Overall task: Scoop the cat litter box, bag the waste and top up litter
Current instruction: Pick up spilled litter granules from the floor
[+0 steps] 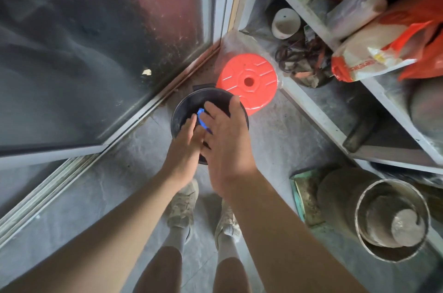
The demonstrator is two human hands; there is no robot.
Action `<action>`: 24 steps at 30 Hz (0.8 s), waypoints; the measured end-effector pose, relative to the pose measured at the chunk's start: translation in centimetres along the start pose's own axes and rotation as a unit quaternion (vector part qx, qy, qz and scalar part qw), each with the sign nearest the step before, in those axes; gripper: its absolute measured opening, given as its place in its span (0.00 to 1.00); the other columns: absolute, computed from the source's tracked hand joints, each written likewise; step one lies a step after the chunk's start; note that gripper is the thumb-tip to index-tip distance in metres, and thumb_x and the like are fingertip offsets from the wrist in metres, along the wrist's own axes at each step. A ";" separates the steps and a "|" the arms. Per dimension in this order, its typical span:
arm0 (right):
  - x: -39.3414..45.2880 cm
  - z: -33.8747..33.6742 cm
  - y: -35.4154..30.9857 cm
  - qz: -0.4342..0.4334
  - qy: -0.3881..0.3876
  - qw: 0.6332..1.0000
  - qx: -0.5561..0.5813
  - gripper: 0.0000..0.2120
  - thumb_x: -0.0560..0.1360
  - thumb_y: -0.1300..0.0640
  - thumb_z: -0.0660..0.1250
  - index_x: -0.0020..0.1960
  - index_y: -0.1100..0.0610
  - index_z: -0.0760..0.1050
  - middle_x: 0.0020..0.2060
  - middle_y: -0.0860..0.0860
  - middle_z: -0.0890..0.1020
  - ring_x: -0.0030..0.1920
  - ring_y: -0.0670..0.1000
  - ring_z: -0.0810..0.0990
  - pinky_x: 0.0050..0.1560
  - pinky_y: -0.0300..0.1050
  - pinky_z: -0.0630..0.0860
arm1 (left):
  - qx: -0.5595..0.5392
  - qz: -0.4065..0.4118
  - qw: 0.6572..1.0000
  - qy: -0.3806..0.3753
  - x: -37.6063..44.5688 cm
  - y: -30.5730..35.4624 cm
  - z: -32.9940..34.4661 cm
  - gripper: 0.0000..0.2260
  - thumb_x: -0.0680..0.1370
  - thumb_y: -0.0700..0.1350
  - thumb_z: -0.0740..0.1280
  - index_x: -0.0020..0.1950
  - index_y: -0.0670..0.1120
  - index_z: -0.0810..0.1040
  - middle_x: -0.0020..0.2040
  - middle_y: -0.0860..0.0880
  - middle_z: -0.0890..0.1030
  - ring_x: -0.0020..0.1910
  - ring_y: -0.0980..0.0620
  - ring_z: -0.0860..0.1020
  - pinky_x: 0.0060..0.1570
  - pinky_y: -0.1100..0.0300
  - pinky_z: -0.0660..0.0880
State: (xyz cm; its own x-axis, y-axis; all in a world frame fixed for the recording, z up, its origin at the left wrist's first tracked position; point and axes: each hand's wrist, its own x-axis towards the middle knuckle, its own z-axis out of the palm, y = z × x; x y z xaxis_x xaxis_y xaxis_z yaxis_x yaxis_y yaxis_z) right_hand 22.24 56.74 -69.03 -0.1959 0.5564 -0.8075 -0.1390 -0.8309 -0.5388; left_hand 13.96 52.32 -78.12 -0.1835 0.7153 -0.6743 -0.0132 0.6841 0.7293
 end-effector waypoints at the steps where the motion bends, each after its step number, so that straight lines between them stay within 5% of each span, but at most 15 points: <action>1: -0.8 -0.3 0.2 -0.078 0.004 0.997 -0.025 0.28 0.79 0.34 0.57 0.72 0.49 0.73 0.68 0.43 0.76 0.72 0.44 0.71 0.77 0.47 0.62 | -0.092 -0.069 0.993 -0.010 -0.1 0.5 -0.5 0.28 0.80 0.71 0.48 0.74 0.60 0.69 0.73 0.57 0.72 0.72 0.55 0.70 0.75 0.52 0.61; 2: -1.4 -0.4 0.6 -0.178 0.016 0.976 -0.127 0.25 0.80 0.36 0.56 0.72 0.47 0.73 0.71 0.42 0.75 0.73 0.40 0.68 0.77 0.46 0.59 | -0.240 -0.121 0.961 -0.065 -0.1 1.1 -0.7 0.31 0.80 0.71 0.49 0.72 0.54 0.73 0.70 0.55 0.75 0.71 0.54 0.71 0.76 0.51 0.61; 4: -0.5 -1.2 3.2 -0.279 0.010 0.880 -0.384 0.29 0.79 0.36 0.49 0.75 0.45 0.69 0.75 0.44 0.69 0.77 0.40 0.60 0.79 0.48 0.51 | -0.310 -0.104 0.941 -0.081 -2.1 4.5 -0.6 0.33 0.75 0.75 0.57 0.57 0.48 0.80 0.57 0.50 0.80 0.65 0.48 0.76 0.75 0.47 0.63; 6: 1.5 -2.4 4.7 -0.220 -0.003 0.868 -0.445 0.32 0.75 0.33 0.45 0.75 0.39 0.65 0.76 0.43 0.68 0.77 0.42 0.60 0.79 0.52 0.48 | -0.332 -0.098 0.933 -0.103 -3.5 6.7 -0.8 0.39 0.71 0.77 0.61 0.59 0.43 0.79 0.57 0.45 0.78 0.65 0.44 0.77 0.75 0.45 0.64; 7: 2.6 -3.0 4.5 -0.149 0.027 0.907 -0.392 0.31 0.74 0.30 0.45 0.74 0.37 0.65 0.74 0.44 0.71 0.74 0.45 0.65 0.78 0.52 0.52 | -0.375 -0.111 0.912 -0.120 -4.5 7.8 -1.3 0.42 0.73 0.76 0.58 0.68 0.42 0.76 0.64 0.44 0.77 0.70 0.44 0.74 0.76 0.45 0.63; 9: 2.9 -3.3 2.9 0.030 0.073 0.981 -0.175 0.32 0.77 0.28 0.51 0.72 0.45 0.72 0.70 0.49 0.76 0.65 0.50 0.74 0.71 0.49 0.63 | -0.337 -0.079 0.936 -0.060 -5.5 8.6 -1.2 0.36 0.78 0.72 0.52 0.78 0.49 0.67 0.77 0.48 0.70 0.76 0.48 0.69 0.78 0.47 0.58; 11: 2.1 -1.8 2.0 0.149 -0.011 0.989 0.018 0.37 0.74 0.25 0.56 0.66 0.52 0.78 0.62 0.53 0.82 0.60 0.55 0.80 0.71 0.53 0.67 | -0.044 0.086 0.994 -0.049 -6.7 7.1 0.5 0.27 0.83 0.64 0.52 0.79 0.55 0.64 0.80 0.52 0.64 0.78 0.51 0.63 0.77 0.49 0.57; 13: 0.3 0.1 1.6 0.135 -0.013 0.987 0.087 0.41 0.65 0.21 0.62 0.60 0.53 0.83 0.56 0.52 0.84 0.60 0.56 0.82 0.72 0.54 0.69 | 0.124 0.126 0.984 -0.024 -6.5 5.4 1.4 0.24 0.84 0.59 0.53 0.79 0.52 0.64 0.78 0.54 0.66 0.77 0.52 0.63 0.72 0.66 0.58; 14: -0.4 0.5 1.2 0.110 -0.002 0.990 0.086 0.42 0.66 0.21 0.62 0.63 0.54 0.82 0.58 0.51 0.83 0.64 0.55 0.80 0.74 0.51 0.67 | 0.093 0.112 0.989 -0.030 -6.1 4.8 1.1 0.26 0.83 0.60 0.53 0.79 0.51 0.64 0.76 0.56 0.67 0.77 0.56 0.64 0.69 0.71 0.59; 18: -3.5 -1.2 0.4 -0.129 -0.032 0.991 -0.004 0.29 0.78 0.34 0.56 0.73 0.48 0.73 0.68 0.40 0.77 0.70 0.37 0.71 0.74 0.38 0.64 | -0.076 -0.060 0.995 -0.009 -2.5 2.0 -0.7 0.26 0.82 0.66 0.50 0.74 0.56 0.68 0.73 0.58 0.70 0.74 0.57 0.66 0.71 0.57 0.60; 21: -2.8 -1.6 3.4 -0.294 -0.004 0.888 -0.353 0.28 0.79 0.38 0.50 0.76 0.45 0.68 0.75 0.42 0.69 0.77 0.36 0.58 0.79 0.44 0.51 | -0.363 -0.139 0.915 -0.110 -4.9 4.6 -0.1 0.35 0.74 0.75 0.59 0.64 0.47 0.78 0.62 0.50 0.79 0.68 0.50 0.74 0.75 0.50 0.63; 22: -1.6 -2.1 4.7 -0.279 -0.018 0.864 -0.418 0.30 0.77 0.36 0.48 0.76 0.44 0.67 0.75 0.43 0.69 0.77 0.38 0.57 0.79 0.45 0.47 | -0.387 -0.138 0.905 -0.108 -5.6 5.7 -0.1 0.35 0.73 0.76 0.59 0.57 0.45 0.81 0.56 0.48 0.81 0.65 0.47 0.76 0.74 0.48 0.66; 24: 0.5 -2.8 4.8 -0.163 0.002 0.915 -0.370 0.32 0.75 0.32 0.48 0.74 0.43 0.70 0.73 0.43 0.72 0.74 0.40 0.65 0.78 0.44 0.53 | -0.416 -0.112 0.895 -0.117 -6.9 7.6 -0.4 0.41 0.75 0.76 0.55 0.66 0.42 0.79 0.63 0.45 0.80 0.69 0.45 0.75 0.76 0.47 0.64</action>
State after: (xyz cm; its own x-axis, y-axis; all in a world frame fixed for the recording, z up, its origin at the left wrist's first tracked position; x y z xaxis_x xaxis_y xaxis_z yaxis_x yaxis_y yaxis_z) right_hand 24.18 53.04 -72.72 -0.2580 0.7769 -0.5744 0.5049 -0.3985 -0.7657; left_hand 14.72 52.49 -67.86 0.1253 0.6504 -0.7492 -0.7692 0.5406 0.3407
